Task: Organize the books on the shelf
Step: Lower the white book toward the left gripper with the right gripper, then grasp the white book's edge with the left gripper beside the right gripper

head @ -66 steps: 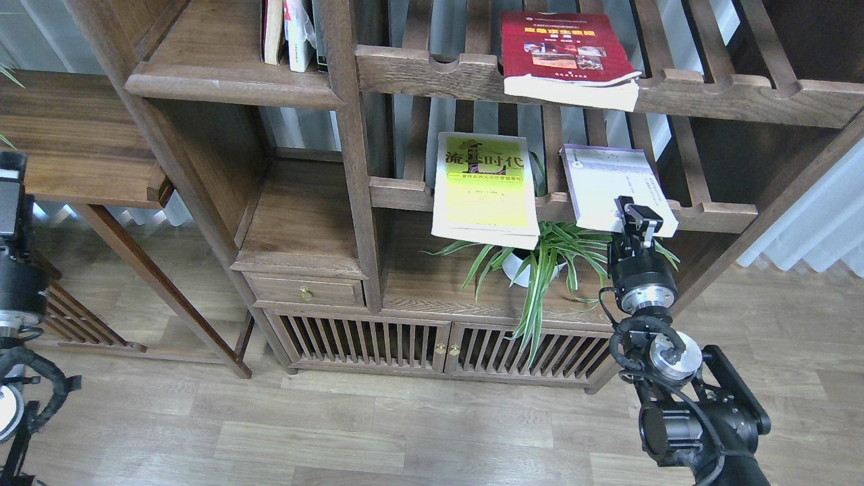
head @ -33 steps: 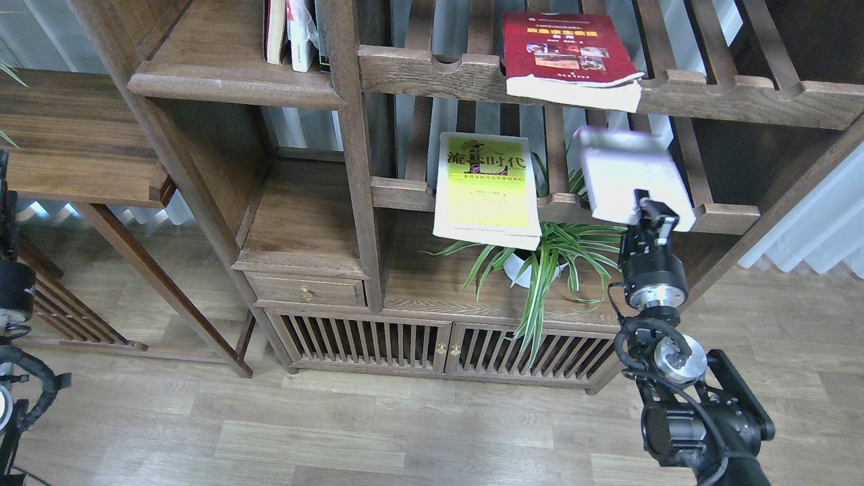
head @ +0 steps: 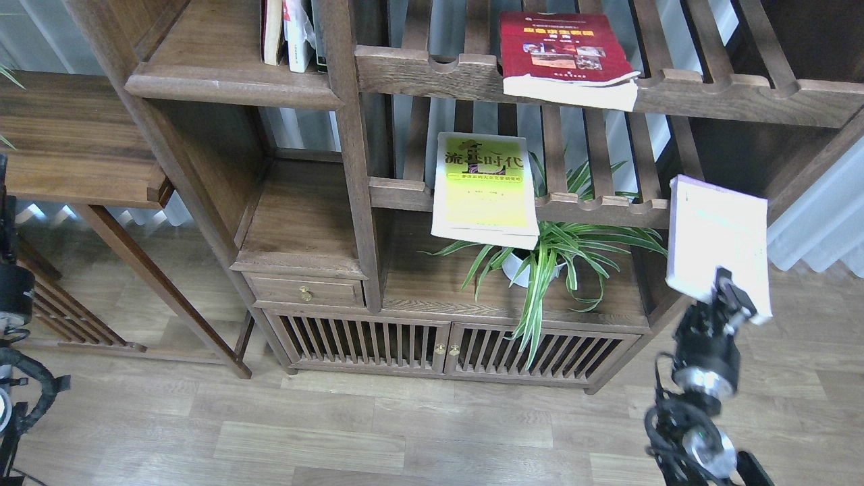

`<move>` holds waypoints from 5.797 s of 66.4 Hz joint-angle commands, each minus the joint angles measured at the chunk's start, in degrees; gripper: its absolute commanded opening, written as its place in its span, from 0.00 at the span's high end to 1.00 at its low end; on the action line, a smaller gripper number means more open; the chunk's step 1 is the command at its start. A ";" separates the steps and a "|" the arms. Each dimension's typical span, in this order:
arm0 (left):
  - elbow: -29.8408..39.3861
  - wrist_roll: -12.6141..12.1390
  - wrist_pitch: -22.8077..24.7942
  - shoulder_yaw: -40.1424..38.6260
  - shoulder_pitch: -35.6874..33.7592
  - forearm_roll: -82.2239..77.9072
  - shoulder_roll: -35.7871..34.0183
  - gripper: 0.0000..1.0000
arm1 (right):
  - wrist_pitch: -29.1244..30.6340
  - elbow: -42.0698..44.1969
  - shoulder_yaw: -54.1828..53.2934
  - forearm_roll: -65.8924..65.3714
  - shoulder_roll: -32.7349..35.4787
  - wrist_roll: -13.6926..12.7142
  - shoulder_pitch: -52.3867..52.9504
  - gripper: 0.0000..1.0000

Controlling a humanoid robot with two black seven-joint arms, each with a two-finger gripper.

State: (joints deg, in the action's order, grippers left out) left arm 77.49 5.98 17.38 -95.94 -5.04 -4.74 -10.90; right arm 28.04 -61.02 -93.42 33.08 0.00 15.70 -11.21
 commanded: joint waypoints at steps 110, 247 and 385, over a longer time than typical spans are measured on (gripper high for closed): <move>-16.50 -25.50 10.62 23.25 4.60 2.89 -11.07 0.00 | -0.04 8.81 51.41 -4.87 0.53 -11.04 9.27 0.97; -2.35 -25.94 10.62 23.95 12.95 32.87 -7.03 0.00 | -0.04 -4.90 43.32 -23.68 0.00 -17.10 6.37 0.99; -7.01 -24.53 10.62 42.06 10.66 24.69 -0.70 0.97 | -0.04 -3.32 51.85 -18.05 0.00 -20.18 5.06 0.01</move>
State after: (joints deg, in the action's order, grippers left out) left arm 69.68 -18.56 27.99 -53.11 5.49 19.94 -10.60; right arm 28.01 -65.12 -41.16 15.02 -0.01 -4.99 -6.57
